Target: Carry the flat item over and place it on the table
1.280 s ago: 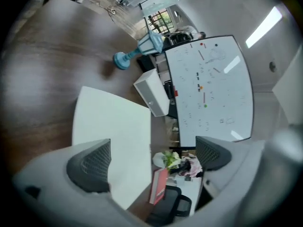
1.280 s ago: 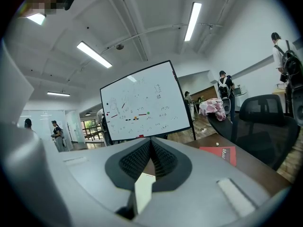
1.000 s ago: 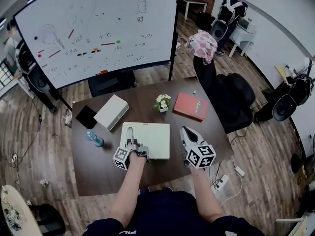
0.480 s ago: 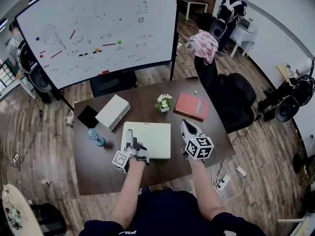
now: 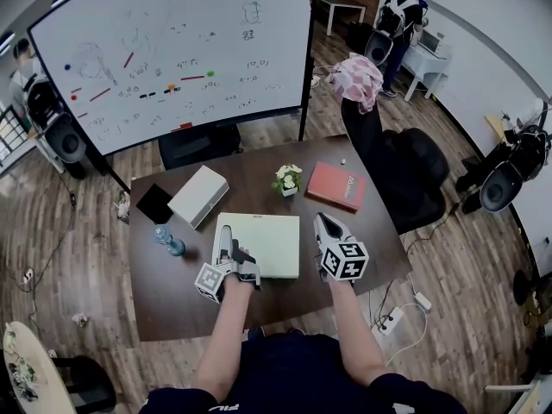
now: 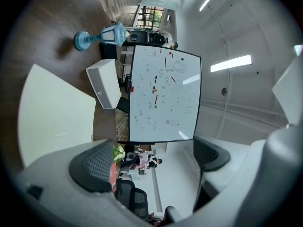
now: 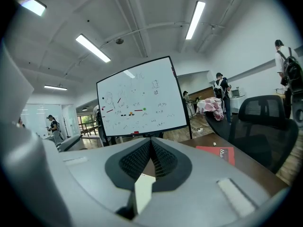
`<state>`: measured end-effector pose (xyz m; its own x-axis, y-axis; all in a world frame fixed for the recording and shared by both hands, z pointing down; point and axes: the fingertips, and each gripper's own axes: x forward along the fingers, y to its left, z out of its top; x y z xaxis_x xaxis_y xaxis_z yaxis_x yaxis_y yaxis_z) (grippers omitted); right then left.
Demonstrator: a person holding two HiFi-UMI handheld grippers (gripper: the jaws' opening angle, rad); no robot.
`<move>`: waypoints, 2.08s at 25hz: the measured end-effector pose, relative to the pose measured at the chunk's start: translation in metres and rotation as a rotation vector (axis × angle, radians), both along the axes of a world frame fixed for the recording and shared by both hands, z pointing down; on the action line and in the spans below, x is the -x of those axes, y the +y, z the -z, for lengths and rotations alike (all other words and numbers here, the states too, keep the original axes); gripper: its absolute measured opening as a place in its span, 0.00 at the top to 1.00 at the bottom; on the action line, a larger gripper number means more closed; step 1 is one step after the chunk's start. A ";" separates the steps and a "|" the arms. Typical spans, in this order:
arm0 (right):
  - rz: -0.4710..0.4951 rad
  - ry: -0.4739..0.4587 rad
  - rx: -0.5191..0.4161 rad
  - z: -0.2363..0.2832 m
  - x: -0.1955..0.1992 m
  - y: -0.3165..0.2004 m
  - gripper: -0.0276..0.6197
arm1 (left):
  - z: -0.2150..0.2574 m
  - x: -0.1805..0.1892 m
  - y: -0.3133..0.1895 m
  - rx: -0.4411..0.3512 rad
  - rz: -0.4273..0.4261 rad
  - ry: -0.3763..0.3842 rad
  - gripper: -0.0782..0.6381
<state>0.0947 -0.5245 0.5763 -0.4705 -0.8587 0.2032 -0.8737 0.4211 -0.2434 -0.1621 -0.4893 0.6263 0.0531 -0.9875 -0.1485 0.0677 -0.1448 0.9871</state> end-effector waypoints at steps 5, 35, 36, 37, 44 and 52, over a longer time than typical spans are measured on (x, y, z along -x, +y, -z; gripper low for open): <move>-0.001 -0.002 -0.004 0.002 0.000 0.001 0.94 | 0.021 0.006 -0.004 -0.059 -0.039 -0.347 0.17; -0.007 0.033 -0.036 -0.003 0.011 0.012 0.94 | 0.064 -0.038 0.009 -0.144 -0.270 -1.569 0.68; -0.006 0.034 -0.038 -0.002 0.012 0.012 0.95 | 0.064 -0.035 0.009 -0.134 -0.261 -1.571 0.78; -0.005 0.035 -0.041 -0.001 0.013 0.012 0.95 | 0.065 -0.033 0.009 -0.128 -0.252 -1.572 0.89; 0.014 0.041 -0.055 0.003 0.018 0.015 0.94 | 0.070 -0.038 0.012 -0.163 -0.258 -1.587 0.89; 0.014 0.050 -0.053 0.003 0.017 0.018 0.95 | 0.073 -0.052 0.018 -0.224 -0.298 -1.616 0.89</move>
